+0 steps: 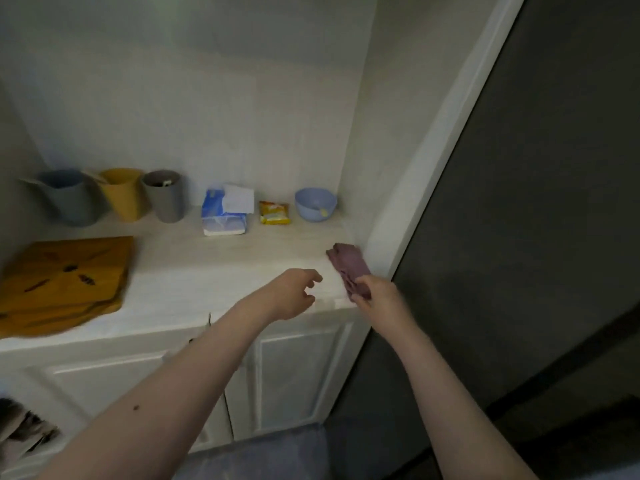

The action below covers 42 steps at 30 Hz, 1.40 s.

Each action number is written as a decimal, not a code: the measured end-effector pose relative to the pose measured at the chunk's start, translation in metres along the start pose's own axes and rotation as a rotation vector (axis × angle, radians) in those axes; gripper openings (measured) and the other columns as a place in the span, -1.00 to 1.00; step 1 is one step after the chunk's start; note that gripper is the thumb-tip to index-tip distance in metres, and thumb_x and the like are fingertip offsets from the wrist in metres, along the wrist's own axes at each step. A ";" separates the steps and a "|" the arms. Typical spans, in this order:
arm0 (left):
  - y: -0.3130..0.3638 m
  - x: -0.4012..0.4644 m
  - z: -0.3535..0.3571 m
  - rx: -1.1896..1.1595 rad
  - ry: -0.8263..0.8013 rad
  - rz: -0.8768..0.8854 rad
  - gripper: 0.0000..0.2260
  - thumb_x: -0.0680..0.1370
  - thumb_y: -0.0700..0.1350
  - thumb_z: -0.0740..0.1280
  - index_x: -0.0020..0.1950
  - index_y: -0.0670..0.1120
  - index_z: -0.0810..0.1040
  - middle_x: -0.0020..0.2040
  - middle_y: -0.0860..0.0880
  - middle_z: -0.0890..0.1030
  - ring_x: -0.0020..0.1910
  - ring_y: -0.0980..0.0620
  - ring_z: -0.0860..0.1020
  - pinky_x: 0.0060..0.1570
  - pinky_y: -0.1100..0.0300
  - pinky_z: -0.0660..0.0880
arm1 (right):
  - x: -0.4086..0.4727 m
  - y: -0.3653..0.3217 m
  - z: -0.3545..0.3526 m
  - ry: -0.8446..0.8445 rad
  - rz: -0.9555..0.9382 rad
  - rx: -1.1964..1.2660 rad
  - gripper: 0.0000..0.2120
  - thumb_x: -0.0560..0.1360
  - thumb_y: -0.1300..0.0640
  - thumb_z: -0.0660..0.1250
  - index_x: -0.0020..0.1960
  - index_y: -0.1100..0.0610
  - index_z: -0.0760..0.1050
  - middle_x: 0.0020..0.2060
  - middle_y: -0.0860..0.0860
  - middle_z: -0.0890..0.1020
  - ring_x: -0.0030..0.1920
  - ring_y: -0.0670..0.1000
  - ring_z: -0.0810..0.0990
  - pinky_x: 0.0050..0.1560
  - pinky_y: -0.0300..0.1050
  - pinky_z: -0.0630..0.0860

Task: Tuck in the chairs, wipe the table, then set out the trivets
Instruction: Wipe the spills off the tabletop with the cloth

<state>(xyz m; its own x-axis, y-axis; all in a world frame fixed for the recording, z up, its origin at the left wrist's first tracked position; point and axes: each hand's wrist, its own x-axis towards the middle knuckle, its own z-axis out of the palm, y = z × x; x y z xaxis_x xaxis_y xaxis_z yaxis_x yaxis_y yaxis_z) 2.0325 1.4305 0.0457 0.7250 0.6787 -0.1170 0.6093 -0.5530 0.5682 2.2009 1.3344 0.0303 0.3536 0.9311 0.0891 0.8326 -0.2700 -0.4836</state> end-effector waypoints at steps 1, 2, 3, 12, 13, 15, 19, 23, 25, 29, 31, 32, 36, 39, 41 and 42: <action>-0.001 0.017 -0.002 0.015 -0.010 0.011 -0.60 0.56 -0.24 0.24 0.40 -0.14 0.36 0.29 -0.14 0.48 0.16 -0.07 0.53 0.10 0.25 0.37 | 0.011 0.003 0.004 -0.002 0.004 -0.025 -0.84 0.50 0.17 0.33 0.05 0.21 0.55 -0.07 0.11 0.61 -0.07 0.12 0.58 -0.04 0.02 0.54; -0.002 0.037 -0.005 0.027 -0.017 0.029 -0.60 0.56 -0.24 0.24 0.41 -0.14 0.35 0.31 -0.14 0.47 0.18 -0.07 0.52 0.11 0.25 0.36 | 0.025 0.004 0.008 -0.005 0.011 -0.045 -0.88 0.50 0.16 0.32 0.00 0.18 0.54 -0.11 0.09 0.60 -0.11 0.12 0.58 -0.07 0.03 0.55; -0.002 0.049 -0.005 0.036 -0.023 0.044 -0.59 0.56 -0.24 0.24 0.41 -0.13 0.34 0.33 -0.13 0.45 0.21 -0.07 0.50 0.13 0.26 0.35 | 0.032 0.006 0.015 -0.016 0.015 -0.062 -0.91 0.50 0.15 0.31 -0.05 0.16 0.53 -0.14 0.08 0.59 -0.13 0.12 0.58 -0.11 0.03 0.55; -0.022 0.158 0.012 0.151 -0.095 0.168 -0.46 0.53 -0.29 0.16 0.51 -0.05 0.18 0.39 -0.21 0.33 0.32 -0.20 0.36 0.33 0.10 0.27 | 0.069 0.019 0.047 -0.080 0.192 -0.189 -0.76 0.56 0.13 0.22 0.17 0.21 0.49 0.10 0.13 0.56 0.10 0.12 0.53 0.06 -0.04 0.48; -0.023 0.170 0.016 0.175 -0.109 0.200 -0.45 0.53 -0.28 0.15 0.51 -0.04 0.17 0.39 -0.22 0.32 0.31 -0.22 0.36 0.33 0.07 0.28 | 0.071 0.022 0.049 -0.068 0.240 -0.184 -0.78 0.57 0.16 0.20 0.15 0.22 0.51 0.10 0.14 0.56 0.10 0.12 0.53 0.06 -0.06 0.47; -0.030 0.178 0.022 0.237 -0.130 0.190 -0.44 0.53 -0.29 0.12 0.52 -0.02 0.14 0.43 -0.26 0.26 0.34 -0.24 0.32 0.35 0.05 0.27 | 0.073 0.020 0.054 -0.053 0.264 -0.163 -0.79 0.57 0.24 0.16 0.12 0.24 0.52 0.08 0.15 0.56 0.09 0.12 0.53 0.06 -0.08 0.45; -0.041 0.193 0.033 0.277 -0.186 0.233 -0.46 0.53 -0.29 0.13 0.50 -0.02 0.21 0.41 -0.23 0.29 0.34 -0.21 0.31 0.33 0.06 0.30 | 0.074 0.012 0.057 -0.017 0.363 -0.119 -0.81 0.57 0.30 0.16 0.08 0.26 0.53 0.03 0.21 0.56 0.03 0.17 0.56 0.05 0.00 0.50; -0.044 0.193 0.030 0.337 -0.116 0.304 -0.53 0.50 -0.28 0.19 0.40 -0.04 0.35 0.22 -0.18 0.45 0.20 -0.19 0.44 0.17 0.07 0.38 | 0.069 -0.001 0.049 0.108 0.466 -0.092 -0.80 0.56 0.27 0.16 0.10 0.24 0.51 0.00 0.20 0.58 0.01 0.18 0.57 0.01 -0.03 0.48; -0.045 0.189 0.027 0.279 -0.108 0.355 -0.58 0.49 -0.30 0.20 0.32 -0.05 0.44 0.11 -0.19 0.46 0.12 -0.20 0.48 0.09 0.05 0.42 | 0.061 -0.007 0.048 0.171 0.527 -0.074 -0.81 0.55 0.28 0.14 0.06 0.25 0.50 -0.02 0.21 0.60 -0.01 0.20 0.58 -0.01 -0.02 0.47; -0.043 0.179 0.025 0.092 -0.081 0.433 -0.86 0.50 -0.24 0.25 0.00 -0.15 0.57 -0.06 -0.18 0.47 -0.05 -0.19 0.54 -0.06 0.04 0.47 | 0.042 -0.017 0.050 0.318 0.598 -0.020 -0.83 0.56 0.26 0.15 0.03 0.23 0.51 -0.06 0.17 0.62 -0.04 0.17 0.59 -0.05 -0.02 0.49; -0.038 0.169 0.026 0.072 -0.041 0.463 -0.91 0.52 -0.19 0.25 -0.10 -0.19 0.52 -0.10 -0.19 0.46 -0.10 -0.19 0.52 -0.14 0.01 0.46 | 0.030 -0.023 0.051 0.399 0.648 0.039 -0.82 0.59 0.20 0.14 0.05 0.21 0.50 -0.07 0.15 0.62 -0.06 0.14 0.59 -0.05 0.01 0.52; -0.035 0.163 0.028 0.060 -0.025 0.480 -0.90 0.52 -0.18 0.24 -0.13 -0.19 0.50 -0.11 -0.20 0.46 -0.11 -0.20 0.52 -0.15 -0.01 0.46 | 0.022 -0.026 0.052 0.440 0.677 0.083 -0.82 0.60 0.18 0.14 0.05 0.21 0.49 -0.08 0.15 0.62 -0.08 0.13 0.60 -0.06 0.00 0.53; -0.019 0.144 0.039 -0.015 -0.019 0.553 -0.88 0.55 -0.17 0.24 -0.10 -0.22 0.48 -0.08 -0.22 0.47 -0.10 -0.22 0.52 -0.13 -0.03 0.46 | -0.008 -0.034 0.054 0.617 0.762 0.290 -0.86 0.61 0.17 0.17 0.05 0.21 0.47 -0.15 0.04 0.58 -0.17 0.00 0.57 -0.26 -0.30 0.47; -0.002 0.127 0.049 -0.051 -0.030 0.602 -0.88 0.56 -0.16 0.23 -0.05 -0.21 0.48 -0.06 -0.21 0.48 -0.08 -0.22 0.51 -0.11 -0.02 0.45 | -0.033 -0.035 0.054 0.687 0.828 0.430 -0.85 0.60 0.21 0.16 0.06 0.24 0.47 -0.15 0.02 0.55 -0.15 -0.03 0.52 -0.23 -0.31 0.37; 0.011 0.112 0.059 -0.057 -0.044 0.635 -0.87 0.57 -0.14 0.22 -0.01 -0.19 0.48 -0.03 -0.19 0.49 -0.07 -0.20 0.52 -0.08 -0.02 0.45 | -0.053 -0.035 0.053 0.715 0.875 0.530 -0.85 0.60 0.22 0.16 0.07 0.24 0.47 -0.12 0.04 0.55 -0.10 -0.02 0.51 -0.12 -0.26 0.39; 0.019 0.104 0.065 -0.057 -0.054 0.653 -0.86 0.57 -0.13 0.22 -0.01 -0.19 0.48 -0.02 -0.19 0.50 -0.07 -0.19 0.52 -0.08 -0.01 0.46 | -0.065 -0.035 0.052 0.730 0.901 0.584 -0.85 0.60 0.22 0.16 0.07 0.23 0.47 -0.10 0.05 0.56 -0.07 0.00 0.52 -0.06 -0.21 0.42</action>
<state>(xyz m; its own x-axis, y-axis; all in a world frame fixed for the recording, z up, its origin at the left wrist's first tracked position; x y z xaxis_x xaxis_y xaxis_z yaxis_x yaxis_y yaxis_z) 2.1399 1.4593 -0.0084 0.9560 0.1858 0.2270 0.0211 -0.8155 0.5784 2.1269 1.2957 -0.0041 0.9913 0.0815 -0.1030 -0.0610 -0.4090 -0.9105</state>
